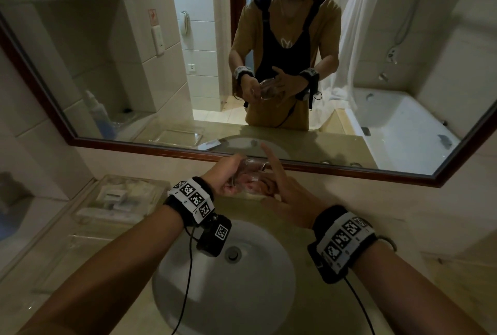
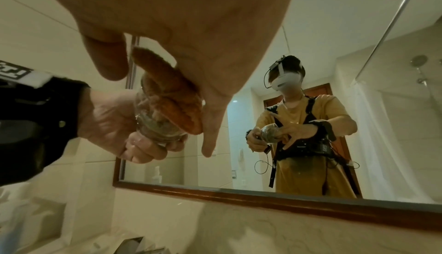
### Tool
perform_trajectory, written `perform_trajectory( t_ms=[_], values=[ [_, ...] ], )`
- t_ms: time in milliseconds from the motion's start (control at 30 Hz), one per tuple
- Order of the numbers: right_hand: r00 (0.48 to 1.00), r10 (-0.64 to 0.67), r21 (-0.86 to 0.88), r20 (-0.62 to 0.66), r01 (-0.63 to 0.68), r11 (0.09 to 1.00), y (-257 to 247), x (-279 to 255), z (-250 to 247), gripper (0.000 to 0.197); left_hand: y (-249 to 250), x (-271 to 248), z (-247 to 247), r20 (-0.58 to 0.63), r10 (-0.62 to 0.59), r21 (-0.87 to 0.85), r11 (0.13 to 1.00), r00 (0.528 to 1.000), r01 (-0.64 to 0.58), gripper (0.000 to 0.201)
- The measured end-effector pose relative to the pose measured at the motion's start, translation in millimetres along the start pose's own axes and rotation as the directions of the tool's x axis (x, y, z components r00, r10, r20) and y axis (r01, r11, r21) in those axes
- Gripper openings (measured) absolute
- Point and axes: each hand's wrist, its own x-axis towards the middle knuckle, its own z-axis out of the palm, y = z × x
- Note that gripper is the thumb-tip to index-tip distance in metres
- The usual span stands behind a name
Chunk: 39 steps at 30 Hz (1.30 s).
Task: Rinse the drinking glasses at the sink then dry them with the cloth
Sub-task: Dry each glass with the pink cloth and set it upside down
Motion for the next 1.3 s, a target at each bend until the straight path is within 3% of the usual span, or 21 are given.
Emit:
perform_trajectory(
  t_ms=[133, 267, 367, 467, 533, 667, 833, 1000, 1100, 1233, 1300],
  values=[
    [0.999, 0.022, 0.138, -0.029, -0.018, 0.99, 3.2, 4.5, 4.7, 0.092, -4.3, 2.0, 9.7, -0.095, 0.013, -0.002, 1.0, 0.995, -0.013, 0.032],
    [0.973, 0.12, 0.4, -0.198, -0.032, 0.916, 11.6, 0.0, 7.1, 0.063, -7.7, 1.8, 10.0, -0.075, 0.054, -0.023, 0.998, 0.996, -0.056, 0.032],
    [0.961, 0.099, 0.229, -0.258, -0.039, 0.973, 12.6, -5.9, -0.8, 0.052, -4.1, 2.3, 5.5, -0.05, 0.035, -0.036, 0.999, 0.998, -0.036, 0.032],
    [0.994, 0.021, -0.102, -0.105, -0.031, 0.994, 13.9, -6.9, -6.3, 0.06, 0.4, 1.5, 4.7, -0.037, 0.064, 0.004, 0.998, 0.997, -0.064, 0.038],
    [0.999, 0.009, -0.175, -0.034, -0.015, 0.984, 15.4, -4.4, -7.5, 0.062, 3.3, 0.5, 7.2, -0.043, 0.11, 0.041, 0.993, 0.993, -0.108, 0.037],
    [0.997, 0.072, -0.038, 0.0, -0.072, 0.997, 19.2, 1.4, -5.1, 0.058, 0.6, 6.7, 13.7, -0.129, 0.172, 0.03, 0.985, 0.977, -0.169, 0.037],
    [0.991, 0.132, 0.347, 0.031, -0.135, 0.928, 16.7, 4.0, 0.5, 0.049, -4.0, 10.4, 23.6, -0.246, 0.185, -0.043, 0.979, 0.952, -0.202, 0.027],
    [0.988, 0.138, 0.383, 0.064, -0.152, 0.911, 11.3, 2.3, 1.3, 0.048, -3.5, 4.0, 25.8, -0.245, 0.195, -0.039, 0.977, 0.95, -0.211, 0.037],
    [0.979, 0.19, 0.367, 0.077, -0.205, 0.907, 4.1, 2.6, -0.7, 0.038, -4.7, 3.6, 28.2, -0.28, 0.157, -0.054, 0.982, 0.947, -0.178, 0.031],
    [0.961, 0.259, 0.49, 0.101, -0.275, 0.828, -0.8, 0.8, -4.0, 0.041, -11.1, 7.8, 30.1, -0.358, 0.151, -0.08, 0.978, 0.922, -0.191, 0.024],
    [0.95, 0.301, 0.584, 0.083, -0.291, 0.758, 1.6, 0.6, -3.2, 0.041, -13.2, 9.8, 32.0, -0.414, 0.239, 0.007, 0.966, 0.878, -0.26, 0.029]
  ],
)
